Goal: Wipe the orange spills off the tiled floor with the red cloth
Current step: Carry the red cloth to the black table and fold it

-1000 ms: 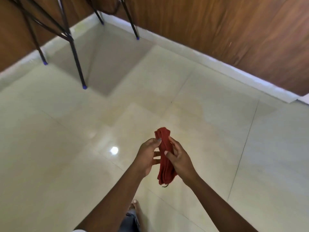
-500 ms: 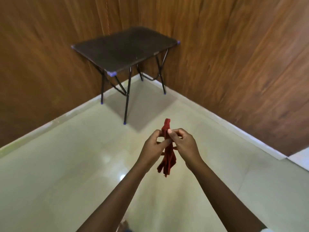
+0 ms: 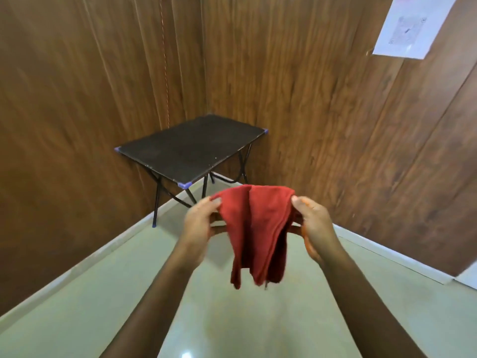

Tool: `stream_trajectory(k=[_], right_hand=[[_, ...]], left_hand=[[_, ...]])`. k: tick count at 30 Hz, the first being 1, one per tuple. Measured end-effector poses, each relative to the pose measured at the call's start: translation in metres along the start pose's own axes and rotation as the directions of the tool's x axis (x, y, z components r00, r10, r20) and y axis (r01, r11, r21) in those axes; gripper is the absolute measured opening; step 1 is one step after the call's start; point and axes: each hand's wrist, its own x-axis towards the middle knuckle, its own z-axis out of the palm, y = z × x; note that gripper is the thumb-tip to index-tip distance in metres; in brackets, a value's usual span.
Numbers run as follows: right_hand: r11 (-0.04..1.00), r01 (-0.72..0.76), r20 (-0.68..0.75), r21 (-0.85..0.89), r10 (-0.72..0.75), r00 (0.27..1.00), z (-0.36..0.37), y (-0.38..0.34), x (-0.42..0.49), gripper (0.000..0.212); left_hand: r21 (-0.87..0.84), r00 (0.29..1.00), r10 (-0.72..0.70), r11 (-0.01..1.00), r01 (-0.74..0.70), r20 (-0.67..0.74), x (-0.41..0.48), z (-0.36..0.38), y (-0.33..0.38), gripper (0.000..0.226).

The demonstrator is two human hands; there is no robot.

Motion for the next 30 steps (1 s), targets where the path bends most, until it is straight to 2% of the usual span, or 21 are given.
stream_trajectory(k=[2, 5, 10, 12, 15, 17, 18, 20, 21, 23, 27, 28, 30], right_hand=[[0.989, -0.058, -0.025, 0.133, 0.062, 0.998, -0.001, -0.008, 0.017, 0.026], [0.971, -0.044, 0.053, 0.236, 0.032, 0.998, 0.006, -0.018, 0.048, 0.026], [0.994, 0.025, 0.111, 0.110, -0.037, 0.993, 0.030, -0.046, 0.123, 0.028], [0.990, 0.028, 0.120, 0.140, -0.045, 0.992, 0.037, -0.052, 0.159, 0.026], [0.943, -0.068, 0.158, 0.325, 0.017, 0.987, 0.045, -0.061, 0.215, 0.025], [0.900, -0.141, 0.262, 0.413, 0.031, 0.965, 0.048, -0.066, 0.252, 0.026], [0.905, -0.162, 0.330, 0.392, 0.026, 0.944, 0.049, -0.065, 0.269, 0.028], [0.970, -0.141, 0.424, 0.197, 0.045, 0.904, 0.052, -0.058, 0.296, 0.030], [0.990, -0.108, 0.433, 0.086, 0.060, 0.899, 0.054, -0.054, 0.309, 0.033], [0.995, -0.102, 0.419, -0.011, 0.097, 0.903, 0.062, -0.049, 0.337, 0.040], [0.972, -0.093, 0.452, 0.215, -0.014, 0.892, 0.081, -0.064, 0.387, 0.044], [0.978, -0.093, 0.491, 0.186, -0.011, 0.871, 0.088, -0.065, 0.396, 0.042], [0.990, -0.120, 0.543, -0.070, 0.139, 0.828, 0.103, -0.049, 0.407, 0.039]], left_hand=[[-0.150, 0.999, -0.021, 0.989, 0.015, -0.044, 0.021, -0.027, 0.014, 0.022], [-0.207, 0.998, -0.047, 0.977, 0.053, 0.034, 0.054, -0.055, 0.027, 0.024], [-0.213, 0.995, 0.028, 0.977, -0.006, 0.098, 0.118, -0.071, 0.044, 0.034], [-0.220, 0.998, 0.043, 0.975, -0.032, 0.050, 0.147, -0.066, 0.051, 0.030], [-0.270, 0.998, 0.031, 0.962, -0.043, -0.050, 0.188, -0.054, 0.066, 0.021], [-0.255, 0.988, 0.063, 0.962, -0.096, -0.138, 0.218, -0.047, 0.073, 0.020], [-0.240, 0.981, 0.077, 0.964, -0.119, -0.179, 0.232, -0.045, 0.076, 0.021], [-0.240, 0.973, 0.080, 0.962, -0.132, -0.215, 0.254, -0.042, 0.081, 0.023], [-0.239, 0.971, 0.077, 0.962, -0.132, -0.227, 0.264, -0.041, 0.083, 0.022], [-0.207, 0.958, 0.081, 0.968, -0.141, -0.277, 0.288, -0.047, 0.086, 0.020], [-0.272, 0.952, 0.128, 0.940, -0.207, -0.279, 0.333, -0.073, 0.100, 0.021], [-0.287, 0.962, 0.100, 0.942, -0.174, -0.254, 0.343, -0.081, 0.100, 0.028], [-0.251, 0.994, -0.076, 0.966, 0.055, -0.075, 0.352, -0.096, 0.083, 0.055]])
